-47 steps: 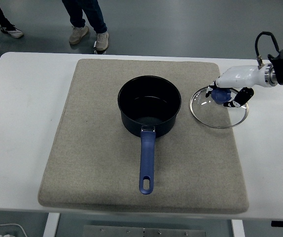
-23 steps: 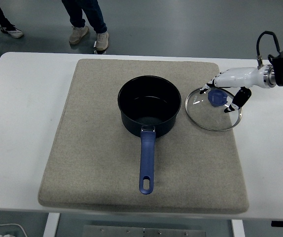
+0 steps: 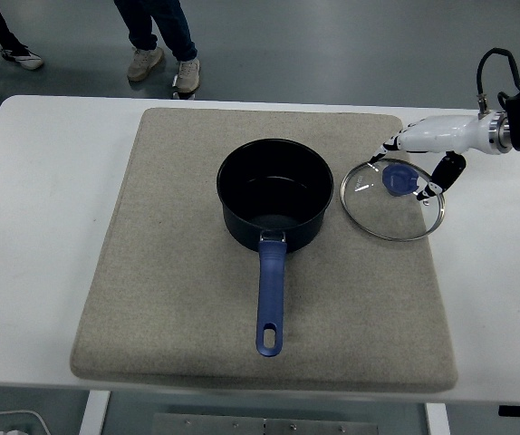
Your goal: Lift the pot lid and place it to the right of the pot.
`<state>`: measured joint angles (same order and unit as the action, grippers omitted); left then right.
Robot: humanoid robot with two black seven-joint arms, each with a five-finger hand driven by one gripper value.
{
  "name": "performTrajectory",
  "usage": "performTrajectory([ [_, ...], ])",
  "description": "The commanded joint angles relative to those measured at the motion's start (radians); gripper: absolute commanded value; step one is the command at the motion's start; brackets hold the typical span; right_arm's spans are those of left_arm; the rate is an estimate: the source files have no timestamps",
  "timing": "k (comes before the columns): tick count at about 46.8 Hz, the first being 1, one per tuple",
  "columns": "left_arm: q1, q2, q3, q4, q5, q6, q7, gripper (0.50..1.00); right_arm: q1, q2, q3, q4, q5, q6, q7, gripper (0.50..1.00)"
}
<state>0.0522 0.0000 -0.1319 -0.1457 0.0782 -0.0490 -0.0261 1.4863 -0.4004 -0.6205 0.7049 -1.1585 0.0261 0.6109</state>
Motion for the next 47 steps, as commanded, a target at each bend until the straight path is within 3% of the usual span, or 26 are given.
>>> performTrajectory([
  [1,0.000,0.000,0.000,0.000,0.000,0.000,0.000,1.000,0.025,-0.001,-0.001,-0.031,-0.001,-0.006,0.000,0.903],
  [16,0.000,0.000,0.000,0.000,0.000,0.001,0.000,1.000,0.068,0.018,0.056,-0.062,0.057,-0.029,0.000,0.903],
  [40,0.000,0.000,0.000,0.000,0.000,0.000,0.000,1.000,0.060,0.052,0.387,-0.059,0.580,-0.170,0.000,0.903],
  [47,0.000,0.000,0.000,0.000,0.000,0.000,0.000,1.000,0.061,0.052,0.413,-0.081,0.839,-0.195,0.000,0.903],
])
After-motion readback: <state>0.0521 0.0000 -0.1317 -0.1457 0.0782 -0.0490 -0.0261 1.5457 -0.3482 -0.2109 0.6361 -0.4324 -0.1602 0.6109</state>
